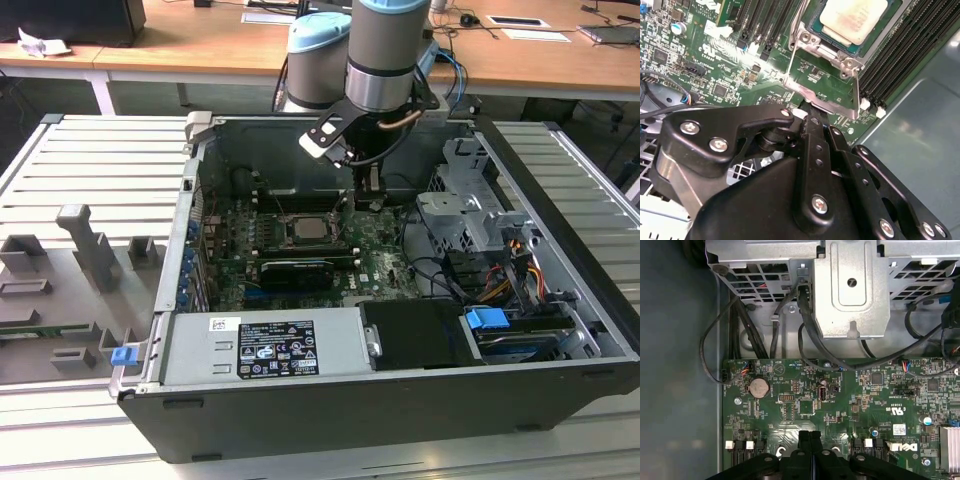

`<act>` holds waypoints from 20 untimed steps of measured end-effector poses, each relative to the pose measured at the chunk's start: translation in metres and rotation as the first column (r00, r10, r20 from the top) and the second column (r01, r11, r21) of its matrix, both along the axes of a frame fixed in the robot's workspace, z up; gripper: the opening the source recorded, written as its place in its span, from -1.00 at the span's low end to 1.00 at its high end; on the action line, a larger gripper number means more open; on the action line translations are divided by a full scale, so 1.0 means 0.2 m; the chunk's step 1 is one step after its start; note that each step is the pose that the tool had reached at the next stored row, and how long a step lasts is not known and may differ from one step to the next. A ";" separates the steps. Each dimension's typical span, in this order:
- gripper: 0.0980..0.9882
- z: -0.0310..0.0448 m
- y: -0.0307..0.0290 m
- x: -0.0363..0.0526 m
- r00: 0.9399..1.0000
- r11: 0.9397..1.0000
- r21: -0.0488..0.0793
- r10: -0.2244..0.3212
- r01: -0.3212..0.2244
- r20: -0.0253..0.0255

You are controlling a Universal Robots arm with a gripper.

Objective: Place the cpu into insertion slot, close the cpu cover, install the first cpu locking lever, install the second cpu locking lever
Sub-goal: 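Close the cpu cover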

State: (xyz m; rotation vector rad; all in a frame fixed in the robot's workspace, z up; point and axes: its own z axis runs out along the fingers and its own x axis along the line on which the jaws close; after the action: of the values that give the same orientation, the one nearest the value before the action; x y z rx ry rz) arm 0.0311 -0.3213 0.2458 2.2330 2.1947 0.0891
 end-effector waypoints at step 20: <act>-0.98 -0.004 0.000 -0.031 1.000 1.000 0.000 0.000 0.000 0.000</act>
State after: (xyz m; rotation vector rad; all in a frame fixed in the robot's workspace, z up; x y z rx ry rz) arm 0.0250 -0.3213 0.2450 2.2330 2.1947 0.0891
